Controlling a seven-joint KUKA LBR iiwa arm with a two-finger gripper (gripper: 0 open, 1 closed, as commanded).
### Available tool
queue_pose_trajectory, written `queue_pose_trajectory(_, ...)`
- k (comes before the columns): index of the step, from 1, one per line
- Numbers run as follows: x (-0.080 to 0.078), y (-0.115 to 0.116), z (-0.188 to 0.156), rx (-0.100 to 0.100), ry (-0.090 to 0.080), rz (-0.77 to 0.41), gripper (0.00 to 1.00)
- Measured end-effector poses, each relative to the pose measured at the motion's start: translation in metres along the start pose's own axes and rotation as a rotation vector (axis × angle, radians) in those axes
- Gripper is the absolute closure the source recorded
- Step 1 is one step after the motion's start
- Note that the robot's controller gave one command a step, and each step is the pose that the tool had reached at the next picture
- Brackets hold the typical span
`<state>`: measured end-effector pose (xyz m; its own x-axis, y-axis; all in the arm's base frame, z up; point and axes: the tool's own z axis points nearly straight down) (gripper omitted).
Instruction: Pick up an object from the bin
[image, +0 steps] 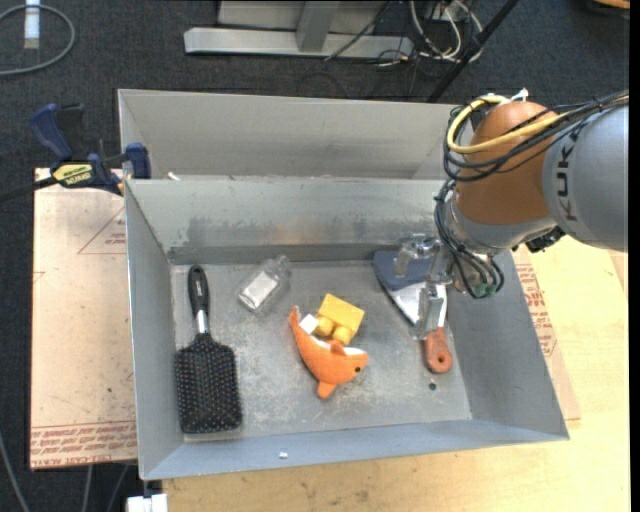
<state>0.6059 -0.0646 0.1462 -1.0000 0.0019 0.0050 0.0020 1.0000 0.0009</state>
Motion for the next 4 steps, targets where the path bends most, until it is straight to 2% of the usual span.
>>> queue_pose_trajectory(1,-0.001,0.0,-0.005,0.0,-0.006,-0.001,0.0)
queue_pose_trajectory(2,-0.013,0.003,0.028,0.001,-0.011,-0.021,0.0)
queue_pose_trajectory(3,-0.01,0.003,0.068,-0.001,-0.01,-0.043,0.0)
queue_pose_trajectory(4,-0.015,0.04,0.075,0.003,-0.011,-0.191,0.0)
